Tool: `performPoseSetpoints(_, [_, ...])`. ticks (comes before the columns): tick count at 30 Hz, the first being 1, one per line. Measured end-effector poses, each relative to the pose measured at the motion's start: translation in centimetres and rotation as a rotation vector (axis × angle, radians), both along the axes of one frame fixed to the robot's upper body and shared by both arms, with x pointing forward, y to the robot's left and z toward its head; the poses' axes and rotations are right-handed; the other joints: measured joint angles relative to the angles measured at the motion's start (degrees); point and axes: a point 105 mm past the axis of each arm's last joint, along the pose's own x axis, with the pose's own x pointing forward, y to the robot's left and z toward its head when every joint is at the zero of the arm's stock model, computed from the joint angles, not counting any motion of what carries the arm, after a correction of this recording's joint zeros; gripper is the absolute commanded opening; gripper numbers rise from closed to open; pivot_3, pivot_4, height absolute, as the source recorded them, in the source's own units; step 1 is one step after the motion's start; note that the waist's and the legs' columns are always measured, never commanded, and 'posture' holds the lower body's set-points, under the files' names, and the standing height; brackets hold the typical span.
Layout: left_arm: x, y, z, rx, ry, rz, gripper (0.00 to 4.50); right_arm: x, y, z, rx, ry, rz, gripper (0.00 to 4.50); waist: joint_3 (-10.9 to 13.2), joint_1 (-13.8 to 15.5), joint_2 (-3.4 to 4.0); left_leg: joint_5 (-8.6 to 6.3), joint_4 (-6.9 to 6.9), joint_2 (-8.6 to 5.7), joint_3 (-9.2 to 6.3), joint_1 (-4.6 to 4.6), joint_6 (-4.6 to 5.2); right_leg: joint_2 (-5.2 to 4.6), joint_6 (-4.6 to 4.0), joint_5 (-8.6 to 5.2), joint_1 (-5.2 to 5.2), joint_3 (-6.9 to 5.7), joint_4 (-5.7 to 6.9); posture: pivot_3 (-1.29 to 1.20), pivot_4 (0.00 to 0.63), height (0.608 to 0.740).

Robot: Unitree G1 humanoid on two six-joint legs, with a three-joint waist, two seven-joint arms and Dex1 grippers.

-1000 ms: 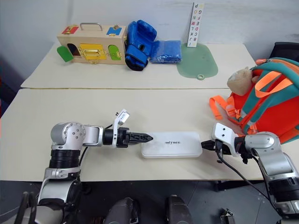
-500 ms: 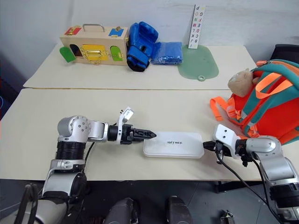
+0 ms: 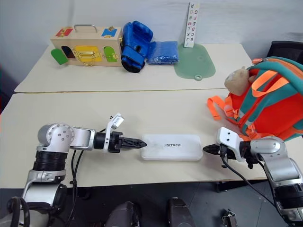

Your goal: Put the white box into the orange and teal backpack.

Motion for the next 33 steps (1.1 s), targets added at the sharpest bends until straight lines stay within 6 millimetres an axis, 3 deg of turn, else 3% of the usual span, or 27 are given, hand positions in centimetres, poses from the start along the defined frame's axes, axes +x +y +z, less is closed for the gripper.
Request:
performPoseSetpoints(7, [1.2, -2.9, -0.1, -0.055, 0.057, 0.007, 4.47, 0.0, 2.2, 0.3, 0.056, -0.007, 0.037, 0.0, 0.0, 1.45, 0.0, -0.03, 0.09, -0.16, -0.08, -0.04, 0.14, -0.12, 0.13, 0.08, 0.15, -0.03, -0.15, 0.0, 0.15, 0.74])
performPoseSetpoints(10, [1.5, -3.4, 0.0, -0.059, 0.073, 0.014, 4.47, 0.0, 2.3, 0.1, 0.058, -0.001, 0.023, 0.0, 0.0, 1.46, 0.0, -0.09, 0.07, -0.2, -0.09, -0.07, 0.1, -0.15, 0.15, 0.08, 0.15, -0.03, -0.18, 0.0, 0.15, 0.74])
performPoseSetpoints(17, [1.9, -2.9, -0.1, -0.044, 0.082, 0.036, 2.96, -0.3, 2.3, -0.1, 0.059, -0.001, 0.017, 0.0, 0.01, 1.12, -0.01, -0.05, -0.01, -0.12, -0.09, -0.1, 0.06, -0.08, 0.15, 0.08, 0.07, -0.05, -0.17, 0.0, 0.15, 0.74])
performPoseSetpoints(20, [1.7, -2.5, -0.2, -0.04, 0.089, 0.025, 2.59, -0.4, 2.2, -0.3, 0.06, 0.003, 0.013, 0.0, 0.01, 1.04, -0.02, -0.04, -0.04, -0.09, -0.07, -0.13, 0.07, -0.04, 0.14, 0.08, 0.0, -0.04, -0.17, 0.0, 0.15, 0.74])
performPoseSetpoints(24, [1.2, -2.0, -0.1, -0.068, 0.11, 0.001, 2.58, -0.5, 2.1, -0.6, 0.062, 0.007, 0.003, 0.0, 0.03, 0.61, -0.05, -0.04, -0.06, -0.07, -0.01, -0.24, 0.06, -0.04, 0.13, 0.07, -0.17, -0.01, -0.15, 0.0, 0.15, 0.74])
performPoseSetpoints(33, [1.1, -1.1, 2.2, -0.177, 0.082, -0.015, 2.58, -0.6, 1.8, -0.8, 0.077, -0.01, -0.027, 0.0, 0.05, -0.14, -0.07, -0.03, -0.06, -0.06, 0.0, -0.26, 0.06, -0.03, 0.13, 0.07, -0.2, 0.0, -0.14, 0.0, 0.15, 0.74])
